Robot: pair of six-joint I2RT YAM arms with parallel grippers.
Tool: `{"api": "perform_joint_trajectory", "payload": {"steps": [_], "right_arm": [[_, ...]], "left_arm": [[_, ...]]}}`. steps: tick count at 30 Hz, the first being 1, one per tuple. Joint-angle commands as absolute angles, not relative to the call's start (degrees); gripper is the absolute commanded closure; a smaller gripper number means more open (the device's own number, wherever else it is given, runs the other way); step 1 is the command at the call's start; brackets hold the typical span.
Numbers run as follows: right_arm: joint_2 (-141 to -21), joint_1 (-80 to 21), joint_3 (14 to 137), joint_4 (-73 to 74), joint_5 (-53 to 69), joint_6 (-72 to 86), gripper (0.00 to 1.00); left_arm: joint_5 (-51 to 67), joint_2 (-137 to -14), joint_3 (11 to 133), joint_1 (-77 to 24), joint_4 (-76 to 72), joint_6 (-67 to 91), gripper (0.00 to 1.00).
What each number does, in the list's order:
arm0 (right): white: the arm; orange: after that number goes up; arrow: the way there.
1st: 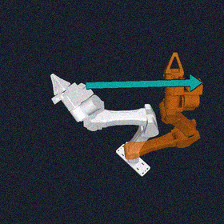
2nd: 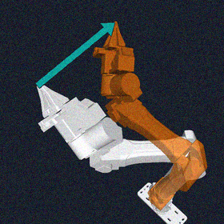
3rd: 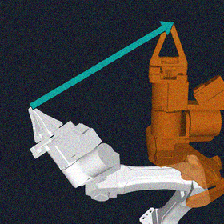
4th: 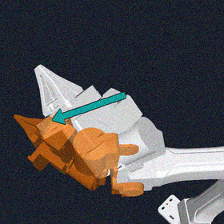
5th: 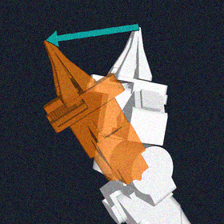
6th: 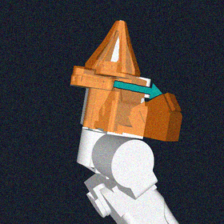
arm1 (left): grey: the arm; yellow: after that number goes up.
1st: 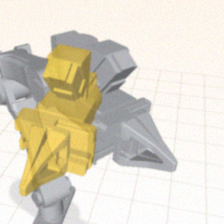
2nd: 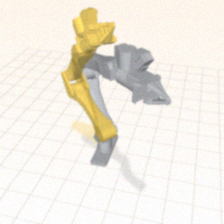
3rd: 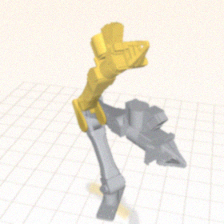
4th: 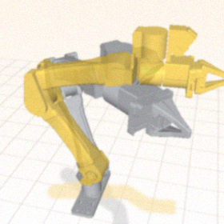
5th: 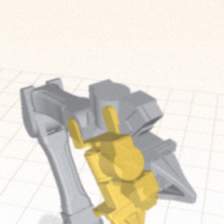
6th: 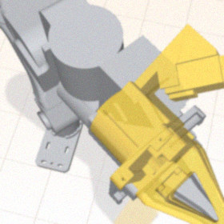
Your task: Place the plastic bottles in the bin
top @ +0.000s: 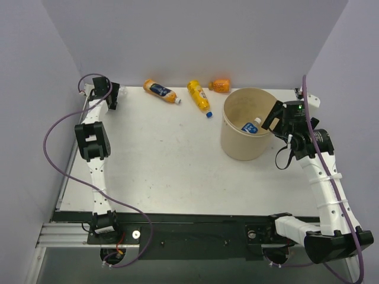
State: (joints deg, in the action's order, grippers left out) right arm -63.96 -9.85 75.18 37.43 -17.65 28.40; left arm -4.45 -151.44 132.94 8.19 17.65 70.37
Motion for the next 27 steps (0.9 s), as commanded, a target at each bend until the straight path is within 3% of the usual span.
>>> {"api": "perform_joint_trajectory", "payload": {"steps": [1, 8, 16, 27], "right_arm": [[-64.68, -10.28, 76.91, 36.83, -18.11, 28.47, 0.05], [-65.57, -10.46, 76.91, 36.91, -17.67, 29.35, 0.05], [-65.48, -10.90, 76.73, 37.44, -17.67, 30.15, 0.05], [-61.71, -11.51, 77.17, 40.07, -21.35, 28.92, 0.05]], "left_arm": [[-5.63, -153.98, 137.46, 8.88, 13.98, 71.98, 0.06], [-4.13, -155.03, 132.63, 8.88, 6.86, 76.37, 0.08], [-2.46, -157.86, 134.92, 8.96, 6.24, 76.73, 0.30], [-4.49, -129.23, 94.68, 8.00, -10.27, 74.80, 0.35]]}}
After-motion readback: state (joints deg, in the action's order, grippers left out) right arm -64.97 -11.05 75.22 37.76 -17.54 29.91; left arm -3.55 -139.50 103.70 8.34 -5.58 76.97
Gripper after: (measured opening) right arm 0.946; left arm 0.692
